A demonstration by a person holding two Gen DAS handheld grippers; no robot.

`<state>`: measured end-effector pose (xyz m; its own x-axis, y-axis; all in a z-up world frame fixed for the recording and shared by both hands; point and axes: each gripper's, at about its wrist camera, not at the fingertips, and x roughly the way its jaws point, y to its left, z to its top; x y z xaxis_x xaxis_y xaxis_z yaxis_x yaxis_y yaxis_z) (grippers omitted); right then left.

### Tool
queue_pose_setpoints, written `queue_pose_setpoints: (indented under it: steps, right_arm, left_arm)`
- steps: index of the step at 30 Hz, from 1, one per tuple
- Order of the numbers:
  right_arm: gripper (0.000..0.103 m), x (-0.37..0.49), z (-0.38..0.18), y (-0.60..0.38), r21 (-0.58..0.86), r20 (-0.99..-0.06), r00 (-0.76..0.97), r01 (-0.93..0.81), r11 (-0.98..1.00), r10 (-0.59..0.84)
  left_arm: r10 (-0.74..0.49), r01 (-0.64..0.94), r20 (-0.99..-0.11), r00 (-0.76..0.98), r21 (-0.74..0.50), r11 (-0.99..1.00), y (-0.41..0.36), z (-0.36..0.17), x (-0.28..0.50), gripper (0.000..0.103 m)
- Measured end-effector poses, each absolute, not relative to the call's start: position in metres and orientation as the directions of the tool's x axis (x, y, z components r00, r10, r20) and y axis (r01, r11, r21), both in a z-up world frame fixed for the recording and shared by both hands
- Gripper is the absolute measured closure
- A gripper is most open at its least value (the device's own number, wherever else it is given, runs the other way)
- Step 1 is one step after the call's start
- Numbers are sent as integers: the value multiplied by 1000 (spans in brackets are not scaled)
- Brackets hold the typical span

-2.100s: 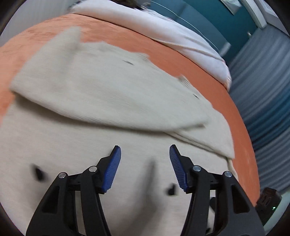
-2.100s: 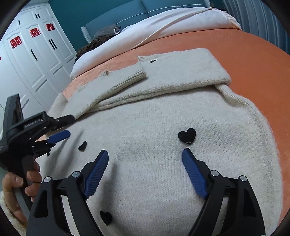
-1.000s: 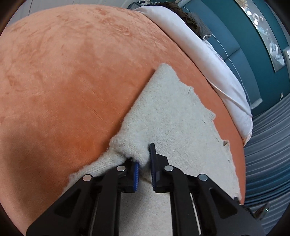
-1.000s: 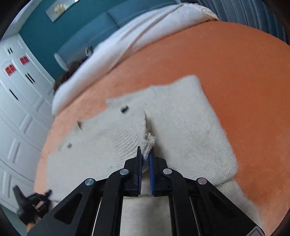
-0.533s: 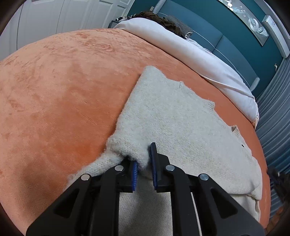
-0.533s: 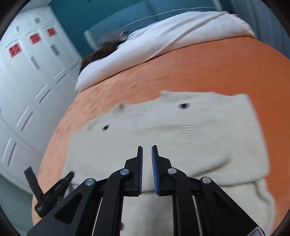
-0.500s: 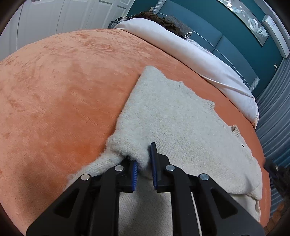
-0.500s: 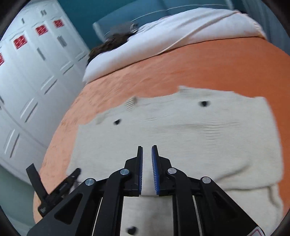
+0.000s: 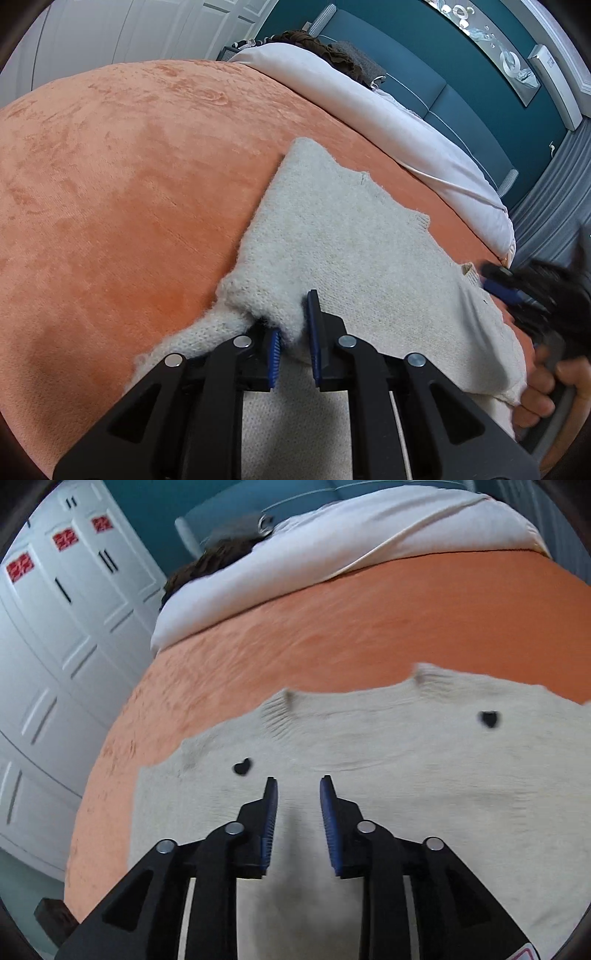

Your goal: Fold small clothes

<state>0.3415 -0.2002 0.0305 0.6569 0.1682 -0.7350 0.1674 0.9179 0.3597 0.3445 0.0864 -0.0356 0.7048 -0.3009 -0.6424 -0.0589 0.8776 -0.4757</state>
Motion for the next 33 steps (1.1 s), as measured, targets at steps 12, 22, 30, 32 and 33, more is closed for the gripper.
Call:
queue_pose_setpoints:
  steps: [12,22,30,32,33]
  right_arm:
    - [93,269,2,-306,333,-800,594,325,885,83]
    - [98,271,-5,-330,263,-807,591,349,899,7]
    - [80,261,11,-317,348,-789,608,325,879,87]
    - [79,218,33,-323,347,-762,644,314,884,70]
    - [71,192,42,-324,322,-754,656,310,894,44]
  left_arm:
    - [-249,-79,-687,682,-407,910,76,-29,348,90]
    - [-181,-95,-799,573,-284,954,75,-17,370,95]
    - [-212,-46,-811,546,-281,959,72,-6,365,84]
    - [-250,-5,-797,550,-302,953,81,7,345,68]
    - [-257,6,-789,559,-306,952,87,13,331,55]
